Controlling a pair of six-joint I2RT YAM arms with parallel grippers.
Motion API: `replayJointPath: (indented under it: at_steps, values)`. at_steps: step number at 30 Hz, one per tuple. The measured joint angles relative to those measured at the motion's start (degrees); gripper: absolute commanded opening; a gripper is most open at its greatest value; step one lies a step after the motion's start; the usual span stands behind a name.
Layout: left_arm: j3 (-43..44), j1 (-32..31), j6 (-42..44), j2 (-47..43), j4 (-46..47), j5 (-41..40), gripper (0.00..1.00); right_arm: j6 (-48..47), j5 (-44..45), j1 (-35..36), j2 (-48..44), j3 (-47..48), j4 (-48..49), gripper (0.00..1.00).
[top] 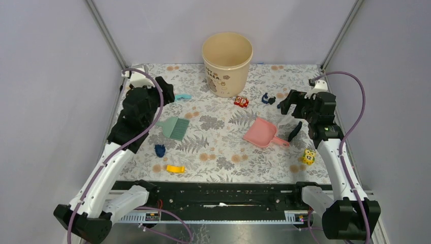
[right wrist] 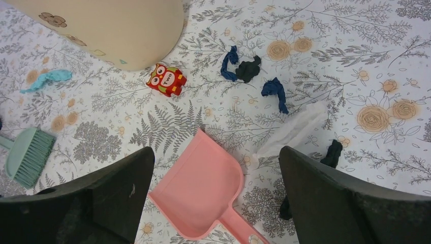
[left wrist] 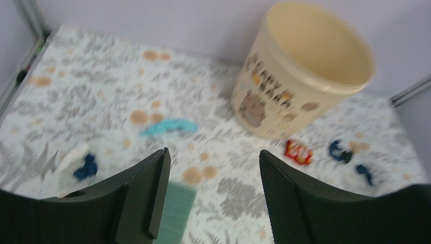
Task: Sweep away the paper scraps from the table
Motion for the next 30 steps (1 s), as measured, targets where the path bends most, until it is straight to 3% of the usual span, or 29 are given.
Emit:
replayJointPath:
  at_steps: [11, 18, 25, 30]
  values:
    - [-9.8, 0.0, -4.0, 15.4, -14.3, -3.9, 0.59, -5.4, -6.8, 0.0, 2.0, -3.0, 1.7, 1.00]
    - [-14.1, 0.0, -6.7, 17.5, -14.4, -2.7, 0.50, -9.4, -11.6, 0.0, 5.2, -3.0, 0.8, 1.00]
    - [-15.9, 0.0, -7.3, 22.2, -14.4, -0.6, 0.51, -12.0, -13.9, 0.0, 4.4, -3.3, 0.8, 1.00]
    - [-15.9, 1.0, -8.9, 26.4, -13.7, 2.2, 0.45, -12.8, -15.1, 0.0, 4.4, -3.4, 0.8, 1.00]
